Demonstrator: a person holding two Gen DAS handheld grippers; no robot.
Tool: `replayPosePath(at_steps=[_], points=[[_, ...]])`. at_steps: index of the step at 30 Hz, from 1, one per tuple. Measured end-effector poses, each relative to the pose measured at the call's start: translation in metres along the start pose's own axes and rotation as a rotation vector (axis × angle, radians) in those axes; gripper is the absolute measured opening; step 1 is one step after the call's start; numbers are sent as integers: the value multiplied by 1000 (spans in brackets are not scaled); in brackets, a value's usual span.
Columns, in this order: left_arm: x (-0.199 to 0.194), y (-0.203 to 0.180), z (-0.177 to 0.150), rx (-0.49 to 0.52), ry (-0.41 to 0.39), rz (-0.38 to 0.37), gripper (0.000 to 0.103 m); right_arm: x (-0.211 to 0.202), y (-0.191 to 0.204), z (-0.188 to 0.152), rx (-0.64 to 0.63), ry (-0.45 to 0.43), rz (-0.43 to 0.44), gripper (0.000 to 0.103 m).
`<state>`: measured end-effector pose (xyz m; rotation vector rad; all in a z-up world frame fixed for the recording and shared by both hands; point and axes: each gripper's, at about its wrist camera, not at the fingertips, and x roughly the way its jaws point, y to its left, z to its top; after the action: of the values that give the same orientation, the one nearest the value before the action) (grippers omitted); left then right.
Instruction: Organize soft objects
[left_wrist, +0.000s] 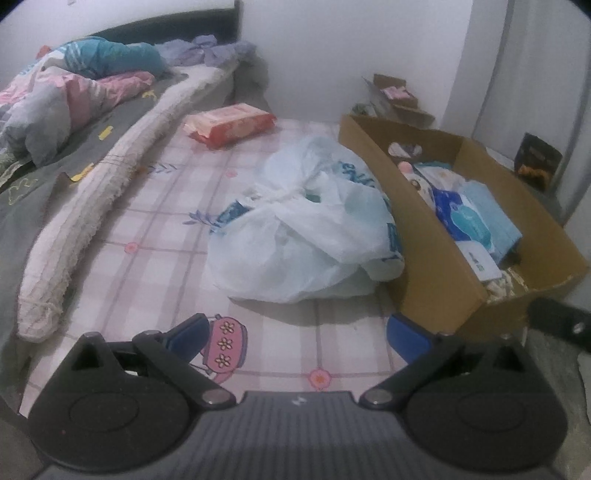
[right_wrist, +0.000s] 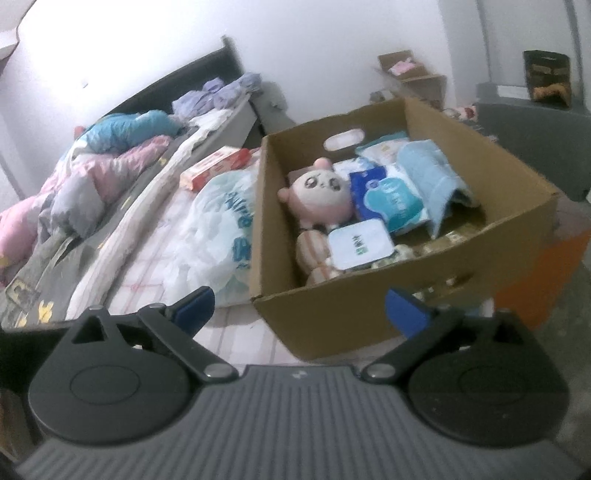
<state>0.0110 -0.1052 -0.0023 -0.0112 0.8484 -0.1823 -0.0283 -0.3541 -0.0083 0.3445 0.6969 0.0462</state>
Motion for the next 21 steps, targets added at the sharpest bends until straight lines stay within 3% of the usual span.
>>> replayPosePath(at_steps=[7, 21], points=[[2, -10, -1, 1, 17, -9, 102, 17, 9, -5, -45, 71, 11, 101], [1, -25, 2, 51, 1, -9, 102, 34, 1, -2, -52, 93, -29, 101]])
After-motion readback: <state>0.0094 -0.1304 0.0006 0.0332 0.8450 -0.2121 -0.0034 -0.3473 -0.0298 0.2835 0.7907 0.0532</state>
